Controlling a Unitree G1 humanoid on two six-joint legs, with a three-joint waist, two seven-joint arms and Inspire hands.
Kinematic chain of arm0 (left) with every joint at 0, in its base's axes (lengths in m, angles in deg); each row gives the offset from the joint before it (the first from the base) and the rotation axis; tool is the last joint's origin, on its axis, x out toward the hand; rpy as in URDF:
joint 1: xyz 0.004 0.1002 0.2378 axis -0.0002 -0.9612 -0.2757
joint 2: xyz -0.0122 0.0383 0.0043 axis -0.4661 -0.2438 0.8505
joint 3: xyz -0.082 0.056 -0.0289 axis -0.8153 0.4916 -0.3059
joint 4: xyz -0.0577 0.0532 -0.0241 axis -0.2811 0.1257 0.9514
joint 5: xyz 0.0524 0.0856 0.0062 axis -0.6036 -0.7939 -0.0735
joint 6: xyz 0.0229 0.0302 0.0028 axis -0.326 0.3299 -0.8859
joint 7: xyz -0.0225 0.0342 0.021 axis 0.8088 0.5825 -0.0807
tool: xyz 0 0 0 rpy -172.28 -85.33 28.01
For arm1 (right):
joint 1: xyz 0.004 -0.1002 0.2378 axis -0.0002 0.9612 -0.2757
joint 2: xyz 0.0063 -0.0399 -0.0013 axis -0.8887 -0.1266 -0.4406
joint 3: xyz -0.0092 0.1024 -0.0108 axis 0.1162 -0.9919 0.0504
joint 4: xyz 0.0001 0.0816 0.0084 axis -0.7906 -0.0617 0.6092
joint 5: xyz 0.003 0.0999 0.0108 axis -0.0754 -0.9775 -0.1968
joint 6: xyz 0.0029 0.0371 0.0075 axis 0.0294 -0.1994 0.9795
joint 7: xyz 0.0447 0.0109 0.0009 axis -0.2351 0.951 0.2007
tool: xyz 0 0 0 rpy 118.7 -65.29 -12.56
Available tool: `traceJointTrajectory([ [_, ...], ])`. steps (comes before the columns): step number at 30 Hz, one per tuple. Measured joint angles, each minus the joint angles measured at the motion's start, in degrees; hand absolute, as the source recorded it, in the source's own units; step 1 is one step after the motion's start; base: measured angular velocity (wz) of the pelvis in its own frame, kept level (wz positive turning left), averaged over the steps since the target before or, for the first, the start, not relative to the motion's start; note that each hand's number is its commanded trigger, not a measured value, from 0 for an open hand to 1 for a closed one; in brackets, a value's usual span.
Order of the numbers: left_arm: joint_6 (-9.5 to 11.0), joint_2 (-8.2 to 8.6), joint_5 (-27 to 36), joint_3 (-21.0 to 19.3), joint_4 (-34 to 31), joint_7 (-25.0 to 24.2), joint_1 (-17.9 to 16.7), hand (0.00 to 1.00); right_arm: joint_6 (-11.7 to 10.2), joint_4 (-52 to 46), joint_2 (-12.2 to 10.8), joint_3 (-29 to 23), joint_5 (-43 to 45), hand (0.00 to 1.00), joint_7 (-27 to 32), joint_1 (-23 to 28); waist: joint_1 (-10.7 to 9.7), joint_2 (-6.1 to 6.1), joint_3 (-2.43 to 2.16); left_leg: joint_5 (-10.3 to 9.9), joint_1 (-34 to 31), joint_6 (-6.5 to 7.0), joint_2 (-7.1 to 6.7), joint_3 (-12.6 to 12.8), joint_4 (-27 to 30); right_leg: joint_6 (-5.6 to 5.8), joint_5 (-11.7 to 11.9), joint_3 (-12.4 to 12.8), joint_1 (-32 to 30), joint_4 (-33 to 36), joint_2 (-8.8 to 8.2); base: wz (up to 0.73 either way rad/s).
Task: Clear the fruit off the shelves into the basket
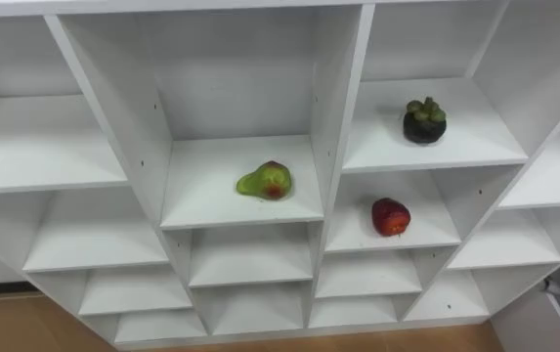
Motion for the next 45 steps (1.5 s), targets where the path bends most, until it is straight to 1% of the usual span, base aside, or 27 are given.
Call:
traceJointTrajectory([
  [2, -0.01, 0.01, -0.02, 0.06, 0.00, -0.02, 0.01, 1.00, 0.13, -0.01, 0.00, 0.97, 0.12, 0.00, -0.04, 0.03, 0.00, -0.05, 0.03, 0.00, 0.01, 0.00, 0.00, 0.00, 0.00, 0.00, 0.00, 0.01, 0.01, 0.00, 0.01, 0.00],
  [8, 0.00, -0.01, 0.08, 0.07, 0.00, -0.15, 0.06, 1.00, 0.06, -0.24, 0.01, 1.49, 1.12, 0.00, -0.51, -0.45, 0.01, -0.05, 0.04, 0.00, 0.00, 0.00, 0.01, 0.01, -0.01, 0.00, 0.00, 0.13, 0.11, 0.04, 0.00, 0.00],
  [12, 0.00, -0.01, 0.12, 0.14, 0.00, -0.17, 0.19, 1.00, -0.01, -0.58, 0.04, 1.45, 1.32, 0.00, 0.82, -0.51, -0.02, -0.10, 0.07, 0.00, 0.05, 0.00, 0.01, 0.02, -0.01, 0.00, 0.00, 0.05, 0.39, 0.03, 0.00, 0.00],
  [20, 0.16, -0.01, 0.14, 0.14, -0.01, 0.07, 0.17, 1.00, -1.43, -2.34, 0.04, 1.37, 1.59, 0.00, 5.21, -0.50, 0.02, -0.24, 0.04, 0.00, 0.07, 0.00, 0.01, 0.04, 0.00, 0.00, 0.00, 0.07, 0.40, 0.03, 0.00, 0.00],
  [28, 0.62, -0.01, 0.19, 0.13, -0.05, 0.32, 0.18, 1.00, -2.15, -2.48, 0.04, 1.37, 1.55, 0.00, 7.30, -0.51, 0.03, -0.43, 0.00, 0.00, 0.07, 0.00, 0.01, 0.04, 0.00, 0.00, 0.00, 0.09, 0.42, 0.03, 0.00, 0.00],
  [29, 0.67, -0.03, 0.29, 0.13, -0.06, 0.36, 0.19, 1.00, -2.53, -2.57, 0.04, 1.38, 1.50, 0.00, 7.59, -0.47, 0.03, -0.49, -0.02, 0.00, 0.10, 0.00, 0.01, 0.05, 0.01, 0.00, 0.00, 0.10, 0.46, 0.03, 0.00, 0.00],
  [33, 1.31, -0.12, 0.25, 0.07, -0.06, 0.47, 0.20, 1.00, -2.77, -4.82, 0.07, 1.28, 1.55, 0.00, 8.44, -0.43, 0.09, -0.83, 0.11, 0.00, 0.10, 0.00, 0.00, 0.16, 0.03, 0.00, 0.00, 0.18, 0.43, 0.02, -0.01, 0.00],
  [35, 1.85, -0.12, 0.25, 0.03, -0.09, 0.46, 0.33, 1.00, -3.86, -5.88, 0.07, 0.21, 1.24, 0.00, 9.57, -0.85, 0.19, -0.96, 0.13, 0.00, 0.15, 0.00, 0.00, 0.20, 0.05, 0.00, 0.00, 0.18, 0.45, 0.01, -0.02, 0.00],
  [36, 1.95, -0.13, 0.24, -0.02, -0.11, 0.45, 0.33, 1.00, -4.01, -6.42, 0.07, -0.08, 0.83, 0.00, 9.91, -0.87, 0.12, -0.97, 0.13, 0.00, 0.16, 0.00, -0.01, 0.20, 0.05, 0.00, 0.00, 0.18, 0.46, 0.00, -0.02, 0.00],
  [39, 2.33, -0.27, 0.12, -0.04, -0.65, 0.43, 0.22, 1.00, -5.38, -11.05, 0.05, -0.80, -4.20, 0.00, 11.73, -0.30, 0.32, -0.92, 0.16, 0.00, 0.15, 0.00, 0.00, 0.25, 0.08, 0.00, 0.00, 0.19, 0.45, -0.13, -0.02, 0.00],
  [41, 3.30, -0.32, 0.12, -0.04, -0.69, 0.41, 0.29, 1.00, -7.52, -13.82, -0.01, -0.77, -7.69, 0.00, 12.72, -0.20, 0.30, -0.85, 0.18, 0.01, 0.16, -0.01, 0.01, 0.26, 0.10, -0.01, 0.01, 0.15, 0.27, -0.19, -0.02, 0.00],
  [43, 3.89, -0.32, 0.44, 0.01, -1.22, 0.35, 0.19, 1.00, -8.29, -16.34, -0.11, -0.74, -8.74, 0.00, 13.13, 0.01, 0.28, -0.81, 0.16, 0.01, 0.06, -0.01, 0.02, 0.24, 0.10, -0.01, 0.01, 0.14, 0.12, -0.19, -0.02, 0.00],
  [45, 4.44, -0.30, 1.27, 0.15, -1.59, 0.31, 0.25, 1.00, -9.70, -21.03, -0.37, -0.71, -9.31, 0.00, 13.84, 1.12, 0.24, -0.63, 0.06, 0.01, -0.18, -0.01, 0.03, 0.22, 0.11, -0.01, 0.01, 0.15, -0.16, -0.10, -0.02, 0.00],
])
